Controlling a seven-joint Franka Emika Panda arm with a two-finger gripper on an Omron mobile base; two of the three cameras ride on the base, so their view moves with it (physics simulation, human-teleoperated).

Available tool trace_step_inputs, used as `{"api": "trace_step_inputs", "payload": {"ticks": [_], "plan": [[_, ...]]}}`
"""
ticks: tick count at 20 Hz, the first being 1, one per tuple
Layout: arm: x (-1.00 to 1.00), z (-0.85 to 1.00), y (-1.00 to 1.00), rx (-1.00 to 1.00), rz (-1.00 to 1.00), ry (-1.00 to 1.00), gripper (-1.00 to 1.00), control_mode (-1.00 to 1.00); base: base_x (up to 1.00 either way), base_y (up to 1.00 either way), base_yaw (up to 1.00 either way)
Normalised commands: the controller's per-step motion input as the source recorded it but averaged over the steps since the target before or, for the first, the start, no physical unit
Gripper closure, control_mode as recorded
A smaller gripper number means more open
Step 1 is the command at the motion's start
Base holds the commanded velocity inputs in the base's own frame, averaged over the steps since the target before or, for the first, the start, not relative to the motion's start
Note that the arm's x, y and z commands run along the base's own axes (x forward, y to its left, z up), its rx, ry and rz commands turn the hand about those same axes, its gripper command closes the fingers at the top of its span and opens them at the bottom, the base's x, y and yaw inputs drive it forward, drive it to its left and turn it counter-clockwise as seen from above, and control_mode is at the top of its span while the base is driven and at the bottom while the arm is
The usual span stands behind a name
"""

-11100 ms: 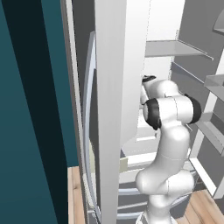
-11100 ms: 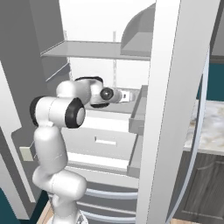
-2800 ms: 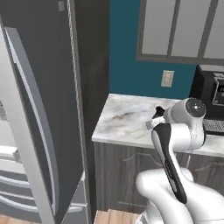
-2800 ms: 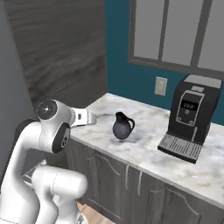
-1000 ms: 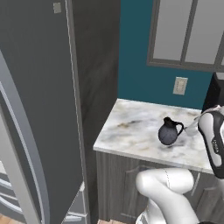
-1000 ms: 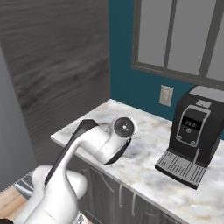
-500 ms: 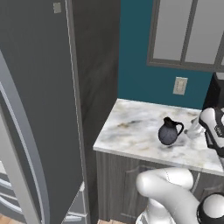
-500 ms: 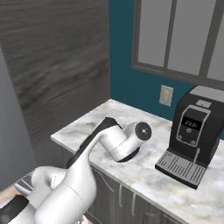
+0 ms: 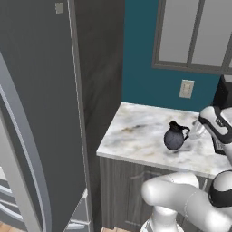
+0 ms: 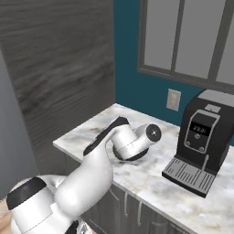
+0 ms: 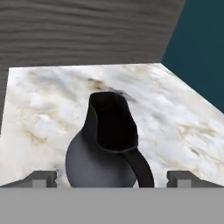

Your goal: Move the apricot and lemon wedge from the top shelf to the second highest shelf to make space. Then, place the pitcher from the counter on the cleared top shelf.

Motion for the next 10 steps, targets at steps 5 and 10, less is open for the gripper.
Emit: {"api": "trace_step_inputs", "payload": {"ticks": [5, 10], "plan": [[0.35, 0.0, -0.1, 0.01, 0.0, 0.0, -1.0, -1.0, 0.0, 0.0, 0.0], [0.09, 0.0, -0.08, 0.0, 0.05, 0.01, -1.0, -1.0, 0.0, 0.0, 0.0]]}}
